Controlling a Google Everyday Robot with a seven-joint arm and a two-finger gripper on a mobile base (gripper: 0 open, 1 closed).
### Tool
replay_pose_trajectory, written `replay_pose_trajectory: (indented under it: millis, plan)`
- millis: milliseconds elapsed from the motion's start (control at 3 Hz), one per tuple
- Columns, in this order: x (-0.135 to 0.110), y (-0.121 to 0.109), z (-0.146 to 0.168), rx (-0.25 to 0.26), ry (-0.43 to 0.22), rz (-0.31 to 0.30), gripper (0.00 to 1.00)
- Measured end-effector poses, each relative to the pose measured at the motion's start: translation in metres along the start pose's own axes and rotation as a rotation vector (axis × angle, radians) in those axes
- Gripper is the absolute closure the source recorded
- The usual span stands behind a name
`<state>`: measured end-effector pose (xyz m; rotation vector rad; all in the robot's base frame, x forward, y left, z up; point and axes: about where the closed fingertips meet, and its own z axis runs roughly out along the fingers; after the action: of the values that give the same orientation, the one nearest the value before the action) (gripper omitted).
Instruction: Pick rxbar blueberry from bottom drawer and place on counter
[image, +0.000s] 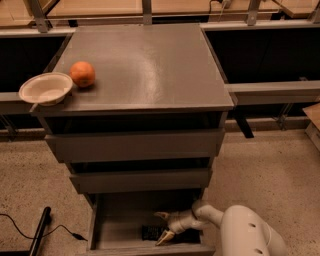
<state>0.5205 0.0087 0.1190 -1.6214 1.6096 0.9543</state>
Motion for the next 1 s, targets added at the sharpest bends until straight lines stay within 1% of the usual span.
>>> replay_pose_trajectory:
  millis: [333,667,1000]
  plan:
    - [0.0032,0.0008,0.0015,-0.001,-0.005,0.008,0.2]
    - [0.0076,0.0011,0.003,-0.001,0.0,0.018,0.38]
    - [0.0104,0.0015,0.0046,-0.008,0.01,0.024,0.51]
